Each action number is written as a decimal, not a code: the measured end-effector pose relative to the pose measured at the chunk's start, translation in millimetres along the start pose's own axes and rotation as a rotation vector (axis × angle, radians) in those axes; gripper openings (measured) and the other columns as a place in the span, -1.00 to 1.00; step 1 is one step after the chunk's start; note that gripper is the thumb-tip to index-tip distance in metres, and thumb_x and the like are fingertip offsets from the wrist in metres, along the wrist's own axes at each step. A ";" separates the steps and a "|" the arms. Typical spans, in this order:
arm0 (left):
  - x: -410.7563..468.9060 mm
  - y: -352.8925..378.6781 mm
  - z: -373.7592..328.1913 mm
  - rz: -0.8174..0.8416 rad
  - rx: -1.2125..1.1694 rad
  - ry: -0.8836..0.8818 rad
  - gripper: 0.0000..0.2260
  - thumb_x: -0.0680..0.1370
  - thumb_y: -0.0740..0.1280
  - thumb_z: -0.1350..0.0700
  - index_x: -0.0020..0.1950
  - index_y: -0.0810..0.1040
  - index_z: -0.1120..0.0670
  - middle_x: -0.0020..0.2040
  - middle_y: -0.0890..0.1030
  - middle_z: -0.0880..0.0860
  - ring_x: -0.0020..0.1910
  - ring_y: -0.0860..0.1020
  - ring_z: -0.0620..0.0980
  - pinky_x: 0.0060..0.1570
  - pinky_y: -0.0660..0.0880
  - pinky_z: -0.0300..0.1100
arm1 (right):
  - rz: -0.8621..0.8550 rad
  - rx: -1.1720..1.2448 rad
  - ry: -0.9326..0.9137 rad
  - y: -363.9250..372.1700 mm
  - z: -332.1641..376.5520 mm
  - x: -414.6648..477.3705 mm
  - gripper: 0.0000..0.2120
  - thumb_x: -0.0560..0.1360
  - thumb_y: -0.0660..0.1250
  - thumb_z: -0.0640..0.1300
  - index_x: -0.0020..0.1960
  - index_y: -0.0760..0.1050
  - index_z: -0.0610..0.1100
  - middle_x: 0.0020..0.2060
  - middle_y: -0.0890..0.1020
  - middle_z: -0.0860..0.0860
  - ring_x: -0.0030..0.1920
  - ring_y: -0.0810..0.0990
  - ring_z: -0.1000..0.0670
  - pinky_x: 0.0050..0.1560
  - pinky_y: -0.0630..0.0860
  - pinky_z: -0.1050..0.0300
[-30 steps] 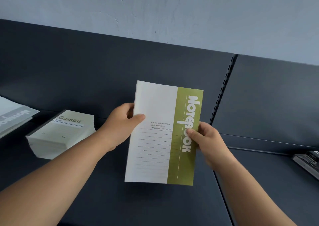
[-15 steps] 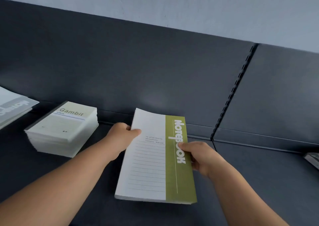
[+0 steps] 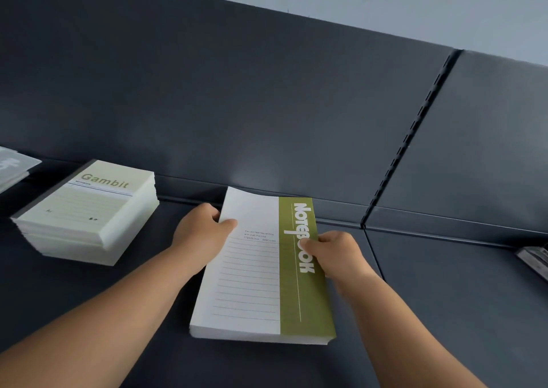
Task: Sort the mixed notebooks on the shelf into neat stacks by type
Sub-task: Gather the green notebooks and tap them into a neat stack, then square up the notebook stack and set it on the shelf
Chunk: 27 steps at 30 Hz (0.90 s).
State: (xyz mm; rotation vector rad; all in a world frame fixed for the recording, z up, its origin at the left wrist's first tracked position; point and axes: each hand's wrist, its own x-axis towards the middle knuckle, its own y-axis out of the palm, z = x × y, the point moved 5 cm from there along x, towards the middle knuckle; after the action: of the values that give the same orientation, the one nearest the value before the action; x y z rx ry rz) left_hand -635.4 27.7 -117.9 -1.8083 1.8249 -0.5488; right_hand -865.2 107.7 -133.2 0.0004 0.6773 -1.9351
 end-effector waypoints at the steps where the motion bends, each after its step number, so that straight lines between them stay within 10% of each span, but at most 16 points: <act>1: 0.2 0.0 -0.7 -0.004 0.016 0.003 -0.82 0.49 0.36 -0.01 -0.06 0.49 0.08 -0.20 0.56 -0.03 -0.21 0.53 -0.03 -0.22 0.45 -0.11 | -0.021 -0.029 -0.007 0.6 1.0 -1.2 -0.67 0.45 0.41 -0.07 -0.03 0.57 -0.37 -0.16 0.70 -0.20 -0.31 0.58 -0.07 -0.23 0.49 0.05; 15: 7.0 2.4 0.5 0.036 0.066 0.006 -0.74 0.50 0.33 -0.03 -0.01 0.48 0.15 -0.14 0.58 0.05 -0.22 0.52 0.03 -0.24 0.43 -0.12 | -0.107 -0.174 -0.026 3.2 8.2 -13.6 -0.47 0.47 0.40 0.06 0.37 0.45 -0.13 0.12 0.66 -0.03 0.06 0.66 -0.05 0.13 0.59 -0.06; 19: 1.1 0.0 3.7 0.119 -0.060 -0.028 -0.56 0.52 0.29 -0.11 0.30 0.43 0.11 0.03 0.57 0.01 -0.09 0.55 0.00 -0.19 0.45 -0.14 | -0.101 -0.177 -0.018 2.2 13.7 -19.0 -0.44 0.50 0.35 0.12 0.40 0.41 -0.14 0.15 0.64 -0.03 0.07 0.64 -0.04 0.16 0.57 -0.05; 27: -22.5 -34.9 -19.0 0.043 0.239 0.386 -0.51 0.58 0.26 -0.07 0.44 0.28 0.11 0.43 0.35 0.06 0.39 0.32 0.09 0.25 0.32 -0.07 | -0.254 -0.510 -0.203 20.0 55.6 -53.0 -0.52 0.54 0.27 0.10 0.41 0.35 -0.03 0.28 0.50 -0.04 0.21 0.52 -0.16 0.19 0.51 -0.11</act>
State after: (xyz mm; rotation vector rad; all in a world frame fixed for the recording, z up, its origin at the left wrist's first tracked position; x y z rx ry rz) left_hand -619.7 47.8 -79.9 -1.5782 1.9358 -1.1124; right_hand -807.7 120.7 -80.1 -0.6161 1.0520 -1.9132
